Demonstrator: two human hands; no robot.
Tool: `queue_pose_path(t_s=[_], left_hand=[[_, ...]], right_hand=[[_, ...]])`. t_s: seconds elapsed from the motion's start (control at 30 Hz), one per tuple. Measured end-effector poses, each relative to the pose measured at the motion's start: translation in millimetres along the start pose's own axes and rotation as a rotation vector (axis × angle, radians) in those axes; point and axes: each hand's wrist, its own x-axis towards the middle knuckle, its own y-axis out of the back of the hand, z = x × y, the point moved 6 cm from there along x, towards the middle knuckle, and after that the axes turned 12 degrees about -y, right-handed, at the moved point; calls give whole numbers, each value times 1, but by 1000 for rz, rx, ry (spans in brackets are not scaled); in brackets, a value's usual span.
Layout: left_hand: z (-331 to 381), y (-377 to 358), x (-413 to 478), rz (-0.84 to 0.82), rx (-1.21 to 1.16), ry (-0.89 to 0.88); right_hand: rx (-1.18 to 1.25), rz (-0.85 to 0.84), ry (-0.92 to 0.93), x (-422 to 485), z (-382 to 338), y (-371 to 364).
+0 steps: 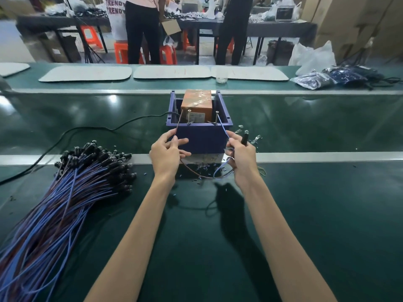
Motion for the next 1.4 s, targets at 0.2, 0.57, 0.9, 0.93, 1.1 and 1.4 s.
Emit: queue_pose_path(t_s=[0.2, 0.57, 0.9, 0.93, 1.1, 1.4], left_hand=[[3, 0, 0, -32, -57, 39], [5, -5, -7, -136, -73, 83], [6, 2, -9, -185, -70, 78], [6, 3, -9, -184, -71, 82], [7, 4, -9, -184, -83, 94], [12, 2, -12, -206, -34, 78]], right_hand=[[-16, -51, 25, 2, -8, 3], [-45, -111, 58, 2, -17, 11], [-62, -138, 76, 3, -18, 11], [-68, -142, 76, 2, -17, 10], [-99, -154, 70, 0, -15, 6], [-103, -153, 77, 0, -16, 8]])
